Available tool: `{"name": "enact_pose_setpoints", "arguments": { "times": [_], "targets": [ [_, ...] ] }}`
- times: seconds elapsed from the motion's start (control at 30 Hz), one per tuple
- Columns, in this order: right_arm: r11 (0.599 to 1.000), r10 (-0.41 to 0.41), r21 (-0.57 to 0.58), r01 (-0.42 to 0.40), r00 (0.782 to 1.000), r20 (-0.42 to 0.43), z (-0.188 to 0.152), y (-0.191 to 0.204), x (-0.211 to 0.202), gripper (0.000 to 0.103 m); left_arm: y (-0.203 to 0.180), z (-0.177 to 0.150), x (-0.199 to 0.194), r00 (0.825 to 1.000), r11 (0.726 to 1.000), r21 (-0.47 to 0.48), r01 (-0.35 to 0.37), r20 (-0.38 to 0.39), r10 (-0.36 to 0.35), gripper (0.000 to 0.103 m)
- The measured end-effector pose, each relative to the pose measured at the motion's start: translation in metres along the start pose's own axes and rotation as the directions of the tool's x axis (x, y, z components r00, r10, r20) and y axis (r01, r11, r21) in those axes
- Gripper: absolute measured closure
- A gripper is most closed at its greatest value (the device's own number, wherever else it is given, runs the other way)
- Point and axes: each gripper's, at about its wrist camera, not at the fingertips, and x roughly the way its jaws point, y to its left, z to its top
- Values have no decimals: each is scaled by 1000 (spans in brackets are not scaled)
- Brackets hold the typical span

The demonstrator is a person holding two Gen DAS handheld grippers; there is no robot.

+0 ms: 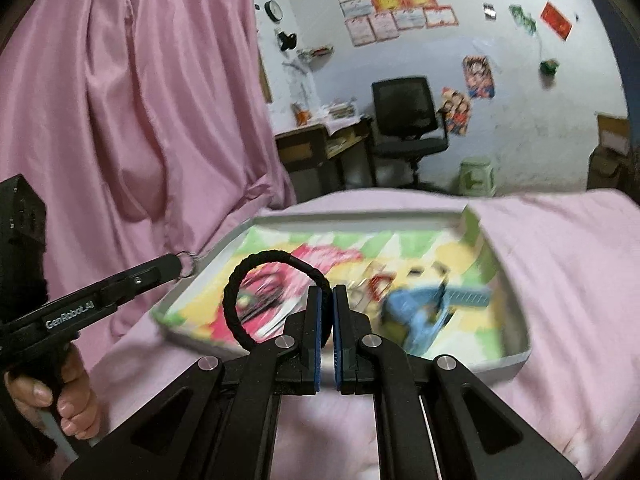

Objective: Organize jewelry
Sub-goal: 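Carry the hair tie over the tray with the right tool while the left carries the ring there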

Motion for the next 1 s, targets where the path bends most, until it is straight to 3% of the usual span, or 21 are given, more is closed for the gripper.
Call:
{"name": "enact_pose_setpoints", "arguments": {
  "times": [0.27,0.5,0.8,1.0],
  "targets": [
    [991,-133,6,132,991,32,42,-25,38,98,-7,21,47,997,997,12,-77,22,77,99],
    [979,-204,2,204,979,17,45,-29,67,98,-12,30,77,991,992,19,-127,37,127,99],
    [979,-202,5,202,978,-56,33,-34,87,98,-11,26,106,987,987,23,-157,-43,158,99],
    [982,-184,25,190,972,-143,25,-40,102,98,-4,22,130,970,985,6,-170,-175,169,99]
  ]
}}
